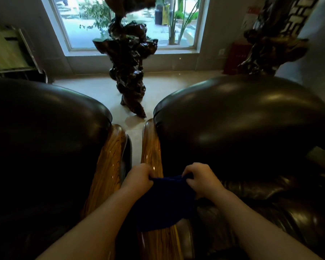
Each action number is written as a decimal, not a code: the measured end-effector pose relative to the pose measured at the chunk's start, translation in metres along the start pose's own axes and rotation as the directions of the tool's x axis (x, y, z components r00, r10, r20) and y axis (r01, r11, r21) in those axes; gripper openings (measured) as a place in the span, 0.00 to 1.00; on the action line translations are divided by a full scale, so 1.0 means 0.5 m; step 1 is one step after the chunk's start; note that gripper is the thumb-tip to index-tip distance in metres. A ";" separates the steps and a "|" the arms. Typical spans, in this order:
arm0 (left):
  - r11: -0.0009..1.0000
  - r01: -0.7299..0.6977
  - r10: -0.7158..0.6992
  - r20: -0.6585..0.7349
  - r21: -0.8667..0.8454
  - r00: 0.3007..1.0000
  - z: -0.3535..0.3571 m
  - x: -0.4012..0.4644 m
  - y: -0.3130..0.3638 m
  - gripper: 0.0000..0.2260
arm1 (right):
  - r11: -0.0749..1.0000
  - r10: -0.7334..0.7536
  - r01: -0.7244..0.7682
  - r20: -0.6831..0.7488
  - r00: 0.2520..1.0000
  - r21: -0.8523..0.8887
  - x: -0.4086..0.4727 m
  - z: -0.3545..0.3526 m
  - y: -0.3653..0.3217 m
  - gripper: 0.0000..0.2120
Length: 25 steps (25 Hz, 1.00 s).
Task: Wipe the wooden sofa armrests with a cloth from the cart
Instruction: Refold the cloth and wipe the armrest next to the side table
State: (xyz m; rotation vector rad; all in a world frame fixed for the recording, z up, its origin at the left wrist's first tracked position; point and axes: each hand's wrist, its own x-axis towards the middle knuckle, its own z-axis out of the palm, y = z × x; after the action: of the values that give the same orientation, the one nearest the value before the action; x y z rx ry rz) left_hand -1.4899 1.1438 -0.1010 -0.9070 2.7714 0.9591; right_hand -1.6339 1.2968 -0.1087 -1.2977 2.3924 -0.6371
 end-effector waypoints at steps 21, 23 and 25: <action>0.811 -0.576 0.585 -0.113 0.107 0.803 -0.187 -0.363 0.884 0.05 | 0.988 0.051 -0.122 -0.540 0.840 -0.096 -0.697 -0.796 -0.006 0.07; 0.806 -0.582 0.592 -0.126 0.106 0.796 -0.133 -0.400 0.958 0.05 | 0.988 0.052 -0.122 -0.543 0.838 -0.093 -0.777 -0.830 0.041 0.07; 0.806 -0.585 0.592 -0.129 0.095 0.795 -0.085 -0.430 1.019 0.05 | 0.988 0.055 -0.122 -0.534 0.843 -0.091 -0.846 -0.860 0.082 0.08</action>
State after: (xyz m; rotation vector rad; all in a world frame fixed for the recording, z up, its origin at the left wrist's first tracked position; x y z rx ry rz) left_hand -1.5910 1.5500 0.2631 -0.0762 3.2704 0.8936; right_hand -1.6548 1.7704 0.2664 -1.1552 2.9585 -0.9377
